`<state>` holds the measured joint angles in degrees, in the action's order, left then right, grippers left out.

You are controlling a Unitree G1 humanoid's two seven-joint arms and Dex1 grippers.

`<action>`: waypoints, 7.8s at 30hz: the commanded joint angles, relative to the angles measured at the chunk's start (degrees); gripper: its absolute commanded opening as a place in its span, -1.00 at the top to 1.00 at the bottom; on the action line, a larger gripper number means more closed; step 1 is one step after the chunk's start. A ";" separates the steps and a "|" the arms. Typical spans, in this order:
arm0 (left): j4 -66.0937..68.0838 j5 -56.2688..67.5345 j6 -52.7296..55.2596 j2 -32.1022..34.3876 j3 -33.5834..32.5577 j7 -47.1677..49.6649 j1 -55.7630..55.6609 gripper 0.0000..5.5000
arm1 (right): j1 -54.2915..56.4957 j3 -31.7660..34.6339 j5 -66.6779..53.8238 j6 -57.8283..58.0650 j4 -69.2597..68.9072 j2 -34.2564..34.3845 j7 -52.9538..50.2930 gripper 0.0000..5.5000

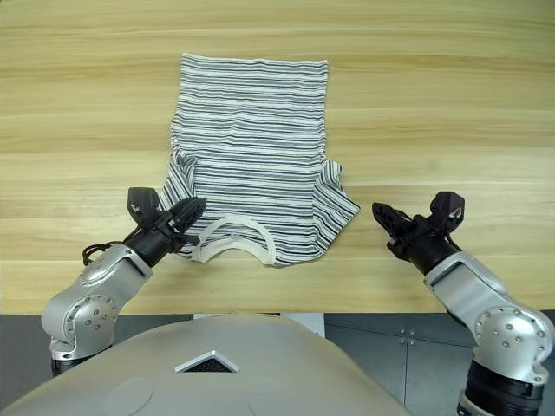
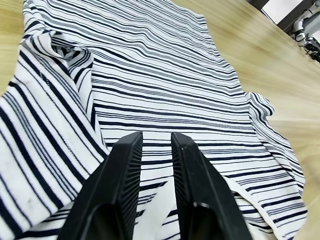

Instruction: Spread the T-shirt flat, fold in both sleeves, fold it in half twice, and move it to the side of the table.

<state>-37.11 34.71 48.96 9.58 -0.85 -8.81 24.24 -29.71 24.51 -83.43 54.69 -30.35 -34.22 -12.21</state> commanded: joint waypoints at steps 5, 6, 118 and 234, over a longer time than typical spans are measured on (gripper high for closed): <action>-2.18 -0.53 -0.90 -1.10 0.48 2.11 0.66 0.62 | -1.69 -7.98 -9.77 -0.89 -2.87 0.69 -10.65 0.43; -2.46 -0.55 -0.89 -0.95 0.38 2.13 0.68 0.62 | -0.91 -9.46 -9.80 -2.15 -2.49 2.08 -12.41 0.43; -4.73 -1.16 -3.66 0.01 -0.57 2.82 2.54 0.61 | 9.77 -37.30 53.44 -8.35 -6.81 22.41 19.05 0.47; 81.50 -56.39 -108.16 35.15 33.06 -2.73 -51.05 0.96 | 64.15 -53.81 93.41 -108.96 76.98 -2.11 42.26 0.95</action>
<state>42.09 -25.45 -62.37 47.10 34.03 -7.98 -24.93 32.05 -31.34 8.63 -58.51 44.58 -37.85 30.14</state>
